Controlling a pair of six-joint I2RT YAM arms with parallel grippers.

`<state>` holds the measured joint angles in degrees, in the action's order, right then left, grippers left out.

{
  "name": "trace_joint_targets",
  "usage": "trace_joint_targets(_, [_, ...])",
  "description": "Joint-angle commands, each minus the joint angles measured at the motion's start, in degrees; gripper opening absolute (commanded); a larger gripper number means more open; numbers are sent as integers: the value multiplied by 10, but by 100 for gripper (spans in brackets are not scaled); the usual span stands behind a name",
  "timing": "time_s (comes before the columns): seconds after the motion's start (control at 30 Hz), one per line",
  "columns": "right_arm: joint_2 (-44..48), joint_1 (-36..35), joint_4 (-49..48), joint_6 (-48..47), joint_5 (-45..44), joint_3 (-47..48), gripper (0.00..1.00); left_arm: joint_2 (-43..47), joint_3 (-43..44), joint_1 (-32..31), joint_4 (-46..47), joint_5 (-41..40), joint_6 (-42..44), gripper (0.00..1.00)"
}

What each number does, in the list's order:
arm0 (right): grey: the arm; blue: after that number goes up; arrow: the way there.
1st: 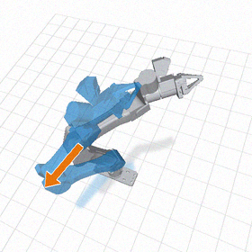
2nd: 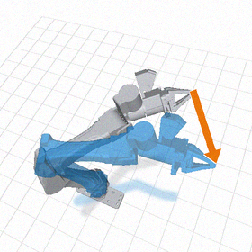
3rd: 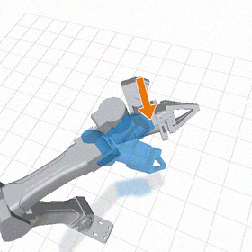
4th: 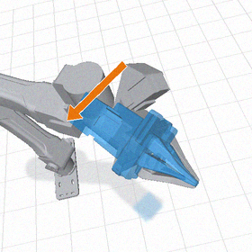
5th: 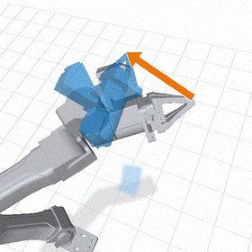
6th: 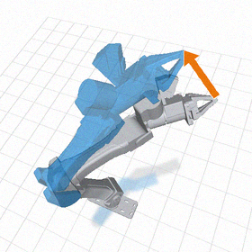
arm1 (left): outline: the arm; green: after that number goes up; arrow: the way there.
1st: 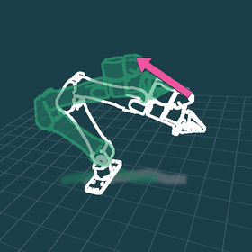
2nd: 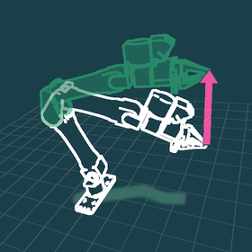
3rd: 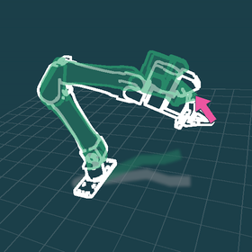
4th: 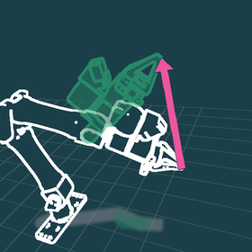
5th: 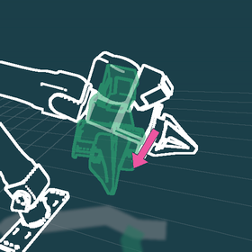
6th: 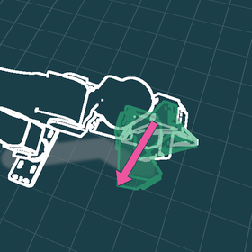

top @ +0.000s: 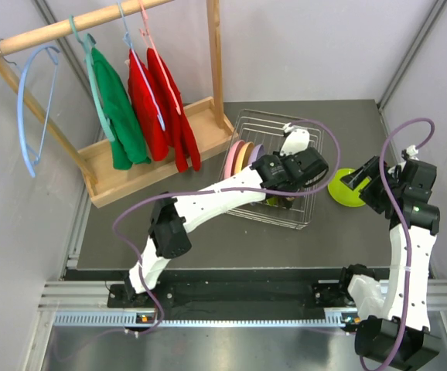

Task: Load the plates into the dish rack
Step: Insert the plate into the dish rack.

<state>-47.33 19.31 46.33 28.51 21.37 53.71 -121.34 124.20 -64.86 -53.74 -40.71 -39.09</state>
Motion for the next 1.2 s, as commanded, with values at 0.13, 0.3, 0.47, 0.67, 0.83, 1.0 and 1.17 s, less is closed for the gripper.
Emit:
trace_joint_targets(0.13, [17,5,-11,10,-12,8,81,-23,36,-8,24,-80,-43,0])
trace_joint_targets(0.3, [22,5,-12,16,-22,-1,81,-31,34,-11,28,-82,-59,0])
trace_joint_targets(0.47, [23,5,-24,23,-35,-25,81,-28,13,-11,63,-57,-46,0])
trace_joint_targets(0.67, [20,7,-38,30,-29,-46,81,-19,-17,-17,91,-39,-28,0])
trace_joint_targets(0.83, [18,10,-40,29,-27,-48,81,-21,-16,-24,93,-54,-13,0])
trace_joint_targets(1.0, [17,11,-40,24,-30,-51,81,-16,-16,-31,104,-58,9,12])
trace_joint_targets(1.17, [15,17,-40,20,-32,-52,81,-6,-17,-33,115,-53,22,23])
